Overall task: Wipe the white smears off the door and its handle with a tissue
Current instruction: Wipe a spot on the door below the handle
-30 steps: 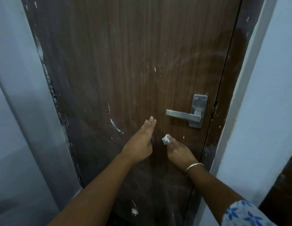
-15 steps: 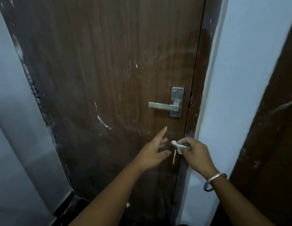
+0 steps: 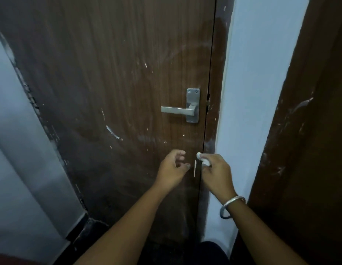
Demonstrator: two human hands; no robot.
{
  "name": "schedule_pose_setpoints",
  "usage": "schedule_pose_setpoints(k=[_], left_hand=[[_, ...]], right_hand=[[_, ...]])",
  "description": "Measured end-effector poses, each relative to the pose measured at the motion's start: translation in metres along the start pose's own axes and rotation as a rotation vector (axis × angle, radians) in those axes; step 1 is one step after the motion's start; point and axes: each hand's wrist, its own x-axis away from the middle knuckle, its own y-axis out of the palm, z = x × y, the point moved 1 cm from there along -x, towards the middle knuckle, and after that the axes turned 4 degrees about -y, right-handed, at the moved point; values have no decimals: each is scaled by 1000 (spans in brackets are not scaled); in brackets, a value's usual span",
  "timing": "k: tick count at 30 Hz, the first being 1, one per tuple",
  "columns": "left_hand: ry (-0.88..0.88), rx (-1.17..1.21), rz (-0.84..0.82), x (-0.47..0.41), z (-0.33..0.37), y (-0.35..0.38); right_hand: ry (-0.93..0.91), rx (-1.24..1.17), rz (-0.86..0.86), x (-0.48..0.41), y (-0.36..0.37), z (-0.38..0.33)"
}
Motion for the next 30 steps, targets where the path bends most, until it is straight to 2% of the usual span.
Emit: schedule_pose_setpoints(k=[3,7,9,13,17,21,25,27,30], left_hand=[[-19,-52,39,-19,-13,-26],[-44,-95,55,-38,-33,-62],[-40,-81,74,-42,-42,-74],[-61,-114,112,-55,-63,-106],[-61,-139,140,-70,-74,-123],[-47,-115,147,-72,-75,-110],[-1,-109,96,-66,-76,-99],[-20,-122,91,-63,-80,-103],[-91,-116,93,-61,-85,-112]], right_hand=[[-77,233,-133,-21,39,2],[-235,598,-193,-56,82,10],[-236,744,-261,-68,92,15],[-339,877,-329,-98,131,7],[-606,902,-363,-127,166,-9],[-879,984,-503,-141,195,-19],[-1005,1127,-710,-129,210,-13],[-979,1124,-639,-115,203,-3],[-826,1090,-424,-99,181,15]])
